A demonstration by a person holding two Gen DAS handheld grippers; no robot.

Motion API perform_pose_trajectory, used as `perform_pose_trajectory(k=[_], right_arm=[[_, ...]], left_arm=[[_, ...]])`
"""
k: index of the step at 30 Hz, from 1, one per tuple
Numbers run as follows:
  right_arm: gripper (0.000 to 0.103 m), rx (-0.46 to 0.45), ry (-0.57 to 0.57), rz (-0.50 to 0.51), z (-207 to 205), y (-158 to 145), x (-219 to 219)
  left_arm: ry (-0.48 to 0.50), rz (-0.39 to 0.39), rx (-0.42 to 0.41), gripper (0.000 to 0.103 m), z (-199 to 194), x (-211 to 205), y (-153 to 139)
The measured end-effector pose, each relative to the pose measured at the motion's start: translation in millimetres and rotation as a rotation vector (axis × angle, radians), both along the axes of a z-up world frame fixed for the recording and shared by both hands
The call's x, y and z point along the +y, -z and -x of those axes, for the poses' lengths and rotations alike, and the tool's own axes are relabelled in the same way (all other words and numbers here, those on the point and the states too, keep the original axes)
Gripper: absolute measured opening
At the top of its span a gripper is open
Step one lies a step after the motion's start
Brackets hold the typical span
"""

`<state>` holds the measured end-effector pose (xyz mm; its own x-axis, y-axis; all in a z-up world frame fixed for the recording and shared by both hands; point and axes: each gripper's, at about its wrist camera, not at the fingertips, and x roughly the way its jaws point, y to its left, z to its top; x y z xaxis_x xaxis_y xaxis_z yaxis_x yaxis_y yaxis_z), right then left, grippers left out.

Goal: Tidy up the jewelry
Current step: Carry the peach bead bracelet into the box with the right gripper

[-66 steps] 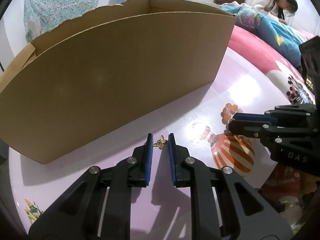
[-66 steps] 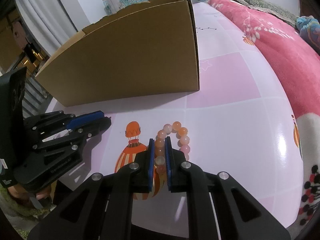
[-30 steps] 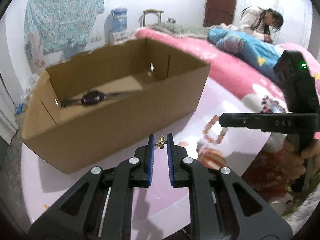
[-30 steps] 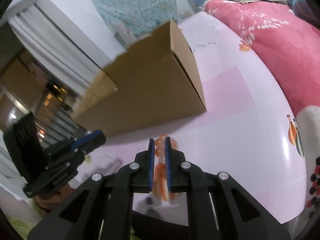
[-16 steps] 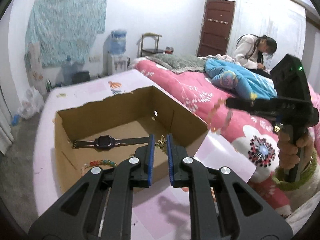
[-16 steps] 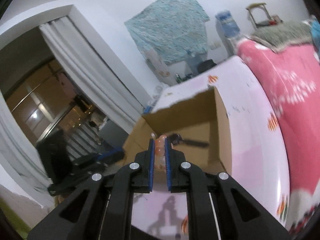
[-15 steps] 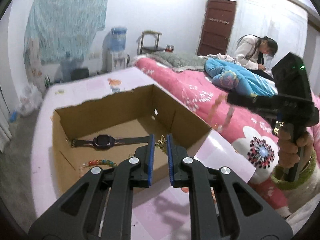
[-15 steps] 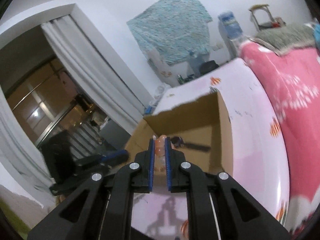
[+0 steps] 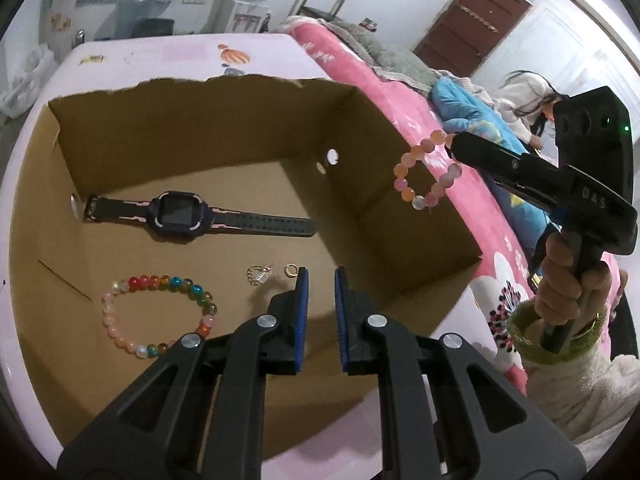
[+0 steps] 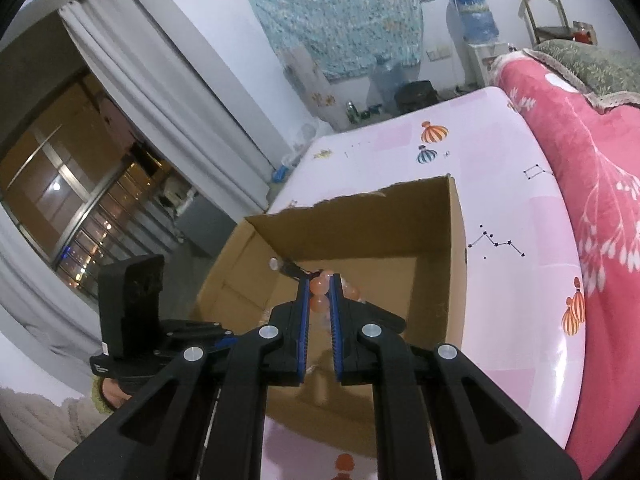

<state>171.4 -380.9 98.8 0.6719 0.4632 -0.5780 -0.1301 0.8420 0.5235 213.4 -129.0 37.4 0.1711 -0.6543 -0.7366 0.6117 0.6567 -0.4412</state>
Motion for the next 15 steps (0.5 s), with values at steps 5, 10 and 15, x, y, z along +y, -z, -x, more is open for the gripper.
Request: perform_pose_trajectory(k=[5,10,15], right_arm=[[0.010,0.025,0.000,0.005,-5.7,4.9,-1.2],[0.010,0.033,-0.005,0.022,-10.0,4.8,0.0],[0.010,0.063,-0.026,0.066,-28.9,5.4,5.0]], left_arm=[[-0.042,0.005,-0.014,0.013,-4.8,4.0,-0.2],[-0.075,0.028,-0.067,0.014,-3.7,13.8,-12.3],[-0.130,0.051,-0.188,0.025,8.2,34.6,-39.7]])
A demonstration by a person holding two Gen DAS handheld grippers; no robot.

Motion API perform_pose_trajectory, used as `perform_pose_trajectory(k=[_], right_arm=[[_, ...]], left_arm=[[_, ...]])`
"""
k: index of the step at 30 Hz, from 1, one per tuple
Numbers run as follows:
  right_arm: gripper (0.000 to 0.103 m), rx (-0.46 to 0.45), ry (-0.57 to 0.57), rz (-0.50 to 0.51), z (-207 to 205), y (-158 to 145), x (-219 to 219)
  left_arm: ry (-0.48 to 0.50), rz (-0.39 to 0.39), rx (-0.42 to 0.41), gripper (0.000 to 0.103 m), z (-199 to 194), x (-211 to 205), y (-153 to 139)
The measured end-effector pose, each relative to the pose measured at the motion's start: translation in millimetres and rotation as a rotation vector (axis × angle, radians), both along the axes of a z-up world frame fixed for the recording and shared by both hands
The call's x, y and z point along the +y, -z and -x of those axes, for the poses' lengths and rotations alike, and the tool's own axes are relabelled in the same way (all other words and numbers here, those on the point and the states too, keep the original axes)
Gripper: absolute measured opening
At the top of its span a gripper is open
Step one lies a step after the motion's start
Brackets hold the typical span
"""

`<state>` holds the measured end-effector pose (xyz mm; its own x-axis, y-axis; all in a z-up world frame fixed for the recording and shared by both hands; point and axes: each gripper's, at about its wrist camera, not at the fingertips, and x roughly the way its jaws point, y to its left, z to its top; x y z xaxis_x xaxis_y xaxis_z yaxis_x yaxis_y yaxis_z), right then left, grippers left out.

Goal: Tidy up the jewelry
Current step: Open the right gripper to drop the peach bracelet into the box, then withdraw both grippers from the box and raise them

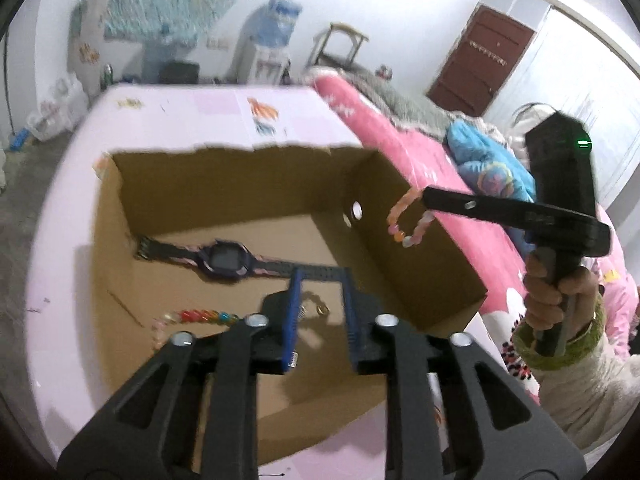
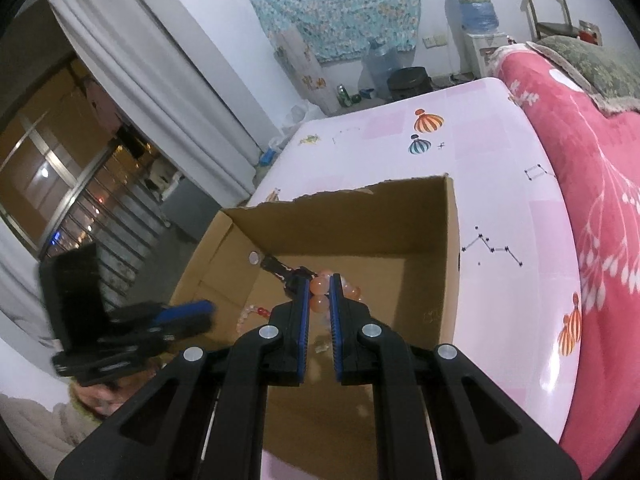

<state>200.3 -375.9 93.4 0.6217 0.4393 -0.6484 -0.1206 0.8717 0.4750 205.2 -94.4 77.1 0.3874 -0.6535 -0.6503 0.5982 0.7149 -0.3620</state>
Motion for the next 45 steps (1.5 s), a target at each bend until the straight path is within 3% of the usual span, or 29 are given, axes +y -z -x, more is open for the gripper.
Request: perform_pose_trajectory(k=[4,8,10,12,17,21,25,30,32,34,39,45], right_arm=[[0.010,0.005,-0.021,0.081,-23.5,-1.9,10.2],[0.012,-0.012,0.023,0.268,-41.7,-2.8,18.3],[0.020,-0.028,0.066,0.334,-39.6,-4.8,16.8],[0.030,-0.044,0.077,0.315,-33.0,-7.5,12.0],[0.032,-0.061,0.160,0.246,-2.7,-12.4,-14.4],[0.045,-0.047,0.243,0.138,20.4,-8.7,-42.1],[0.051,0.079,0.257,-0.057,33.4,28.7,-62.1],[0.051,0.170,0.161,-0.165,38.3,58.1,-52.3],[0.053,0.165,0.127,-0.139,41.7,57.1,-44.0],[0.053,0.165,0.115,-0.097,42.5,53.8,-39.3],[0.053,0.176,0.138,-0.084,43.8,51.9,-37.4],[0.053,0.203,0.172,-0.015,60.7,48.5,-24.4]], left_arm=[[-0.066,0.000,-0.092,0.038,9.3,19.4,-19.7],[-0.138,0.001,-0.143,0.062,13.0,42.0,-31.9],[-0.177,0.003,-0.148,0.067,12.2,56.2,-33.9],[-0.202,0.008,-0.135,0.071,10.5,67.6,-31.7],[-0.272,0.009,-0.072,0.071,2.9,94.4,-16.8],[-0.313,0.041,-0.016,0.075,-0.6,107.3,-3.5],[-0.323,0.098,0.089,0.075,-7.2,113.9,15.8],[-0.290,0.183,0.265,0.075,-12.1,108.6,44.3],[-0.267,0.209,0.296,0.076,-9.9,102.6,49.7],[-0.282,0.181,0.272,0.076,-6.4,96.5,49.6],[-0.313,0.154,0.245,0.076,-0.2,88.7,47.7],[-0.312,0.182,0.265,0.076,22.4,99.9,44.2]])
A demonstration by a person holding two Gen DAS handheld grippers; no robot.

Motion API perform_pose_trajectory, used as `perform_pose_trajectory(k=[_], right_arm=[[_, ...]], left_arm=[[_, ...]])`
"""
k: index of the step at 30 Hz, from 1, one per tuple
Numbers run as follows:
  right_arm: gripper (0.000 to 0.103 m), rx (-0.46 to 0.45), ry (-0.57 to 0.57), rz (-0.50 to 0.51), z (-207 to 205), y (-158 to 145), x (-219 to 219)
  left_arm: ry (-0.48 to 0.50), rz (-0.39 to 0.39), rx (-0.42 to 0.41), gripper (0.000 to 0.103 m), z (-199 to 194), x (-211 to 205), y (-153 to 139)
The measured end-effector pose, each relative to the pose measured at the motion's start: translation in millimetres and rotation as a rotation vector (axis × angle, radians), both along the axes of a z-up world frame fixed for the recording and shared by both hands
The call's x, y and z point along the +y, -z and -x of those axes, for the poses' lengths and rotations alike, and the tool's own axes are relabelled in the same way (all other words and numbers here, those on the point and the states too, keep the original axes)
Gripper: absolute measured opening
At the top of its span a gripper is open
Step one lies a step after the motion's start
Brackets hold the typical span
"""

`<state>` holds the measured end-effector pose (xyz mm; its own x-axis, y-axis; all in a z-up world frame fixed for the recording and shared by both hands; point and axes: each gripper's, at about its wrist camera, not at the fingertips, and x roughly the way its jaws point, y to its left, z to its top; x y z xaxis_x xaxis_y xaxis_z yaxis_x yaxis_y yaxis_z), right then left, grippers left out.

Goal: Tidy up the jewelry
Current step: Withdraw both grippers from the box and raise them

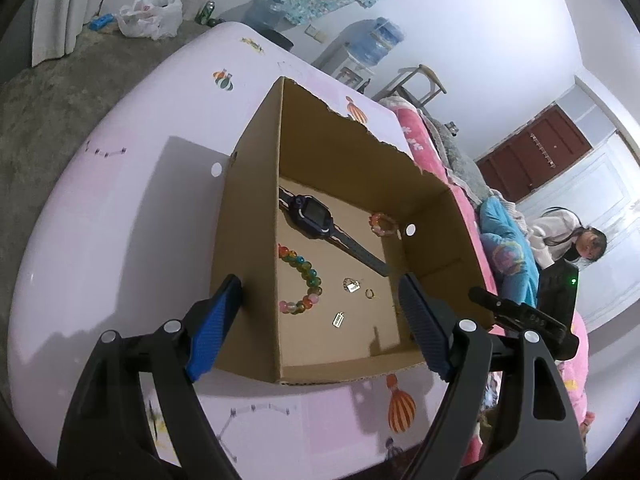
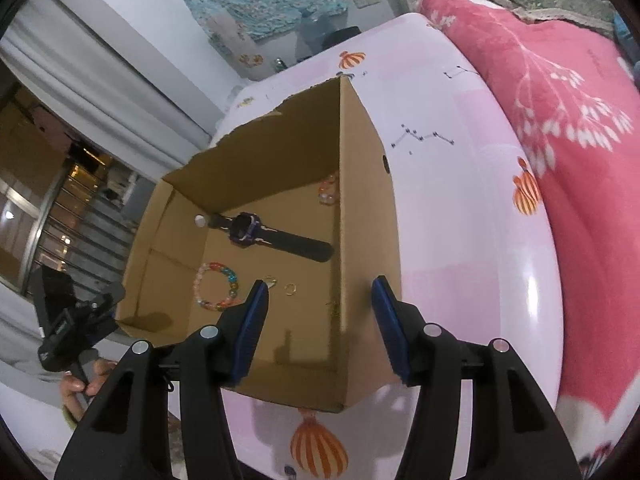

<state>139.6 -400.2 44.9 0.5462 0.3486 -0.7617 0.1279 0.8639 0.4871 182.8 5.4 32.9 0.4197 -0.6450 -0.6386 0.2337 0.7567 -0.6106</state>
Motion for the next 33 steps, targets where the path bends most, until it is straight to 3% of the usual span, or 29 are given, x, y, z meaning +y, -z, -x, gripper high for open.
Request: perform_pose_trajectory(k=[7,12,15,19,24,33], right_arm=[[0.053,0.019,0.024,0.045,37.0,0.2,20.8],[0.055,-0.012,0.068,0.067,54.4,-3.4,24.9],[0.067,-0.071,0.138,0.152,74.8,-17.9,26.4],[0.069,-0.133,0.205,0.261,103.5,-36.9,33.0],[0.083,-0.249,0.250,0.352,146.8,-61.3,50.9],[0.096,-0.367,0.186,0.468,191.1,-67.9,107.7]], left_arm=[[0.002,0.000,-0.021,0.076,37.5,16.0,3.2],[-0.005,-0.034,-0.087,0.076,50.0,17.3,-1.4],[-0.041,-0.090,-0.191,0.078,68.2,20.7,-20.8],[-0.070,-0.178,-0.302,0.084,94.2,21.5,-42.7],[-0.099,-0.239,-0.425,0.091,137.5,16.2,-66.1],[-0.196,-0.353,-0.436,0.095,186.2,11.3,-70.1]])
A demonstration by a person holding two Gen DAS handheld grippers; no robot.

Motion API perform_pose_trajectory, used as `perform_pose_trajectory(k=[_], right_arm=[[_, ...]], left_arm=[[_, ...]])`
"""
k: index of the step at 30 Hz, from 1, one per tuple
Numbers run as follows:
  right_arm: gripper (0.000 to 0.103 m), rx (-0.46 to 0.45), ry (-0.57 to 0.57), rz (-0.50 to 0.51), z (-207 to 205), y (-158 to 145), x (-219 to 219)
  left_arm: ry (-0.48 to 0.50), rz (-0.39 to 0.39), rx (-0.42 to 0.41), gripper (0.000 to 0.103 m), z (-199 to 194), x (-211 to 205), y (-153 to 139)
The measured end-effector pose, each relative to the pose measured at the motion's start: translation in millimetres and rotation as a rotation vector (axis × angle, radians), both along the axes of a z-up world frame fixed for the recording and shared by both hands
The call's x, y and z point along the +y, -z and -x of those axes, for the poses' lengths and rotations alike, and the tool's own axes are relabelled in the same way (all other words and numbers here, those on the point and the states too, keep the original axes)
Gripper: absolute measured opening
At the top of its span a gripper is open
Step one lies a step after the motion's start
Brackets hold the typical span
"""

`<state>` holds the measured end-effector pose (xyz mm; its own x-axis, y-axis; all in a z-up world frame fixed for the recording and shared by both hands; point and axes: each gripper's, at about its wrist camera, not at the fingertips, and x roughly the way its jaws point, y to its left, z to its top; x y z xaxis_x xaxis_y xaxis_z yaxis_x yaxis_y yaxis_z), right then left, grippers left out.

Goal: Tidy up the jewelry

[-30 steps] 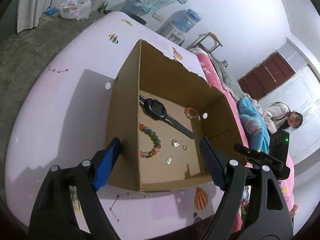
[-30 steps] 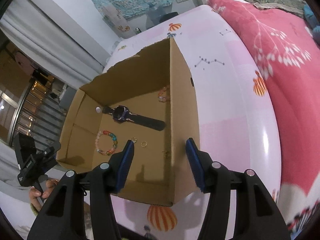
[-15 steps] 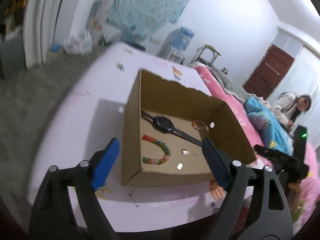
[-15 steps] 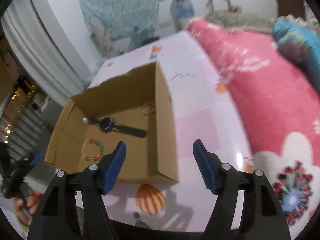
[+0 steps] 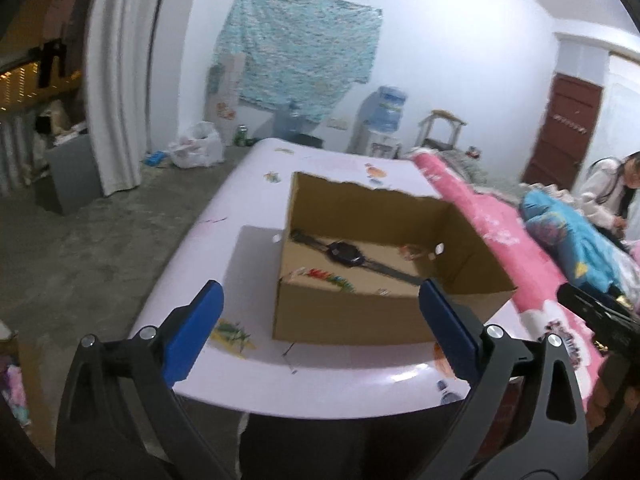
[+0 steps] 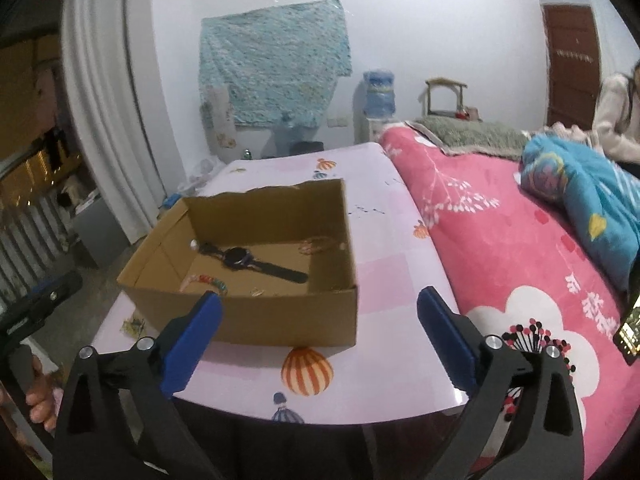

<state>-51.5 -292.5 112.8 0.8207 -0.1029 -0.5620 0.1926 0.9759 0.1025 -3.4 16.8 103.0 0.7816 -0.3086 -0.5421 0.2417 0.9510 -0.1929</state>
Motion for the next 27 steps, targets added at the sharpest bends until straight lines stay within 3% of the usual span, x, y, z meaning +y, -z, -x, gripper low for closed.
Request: perform_pose_trajectory(k=[4,11,16,27], right_arm=[[0.096,0.065,-0.013,0.049,2.9,15.2,19.7],[0.096,0.178,0.008,0.020,-12.3,44.8,25.3],[0.096,0.207,0.026,-0.018,-26.5,48.9,18.9],[0.096,0.226,-0.002,-0.069,-43.5,55.3,21.7]], left_arm=[[-0.063,-0.054,0.033,0.095,4.4,-2.9,10.8],[-0.053,-0.084,0.113,0.095,-11.6,-17.1,32.7],[-0.044,-0.147,0.189,0.095,-25.1,-36.2,46.3],[-0.056,-0.270,0.205,0.095,-29.3,-50.5,52.6]])
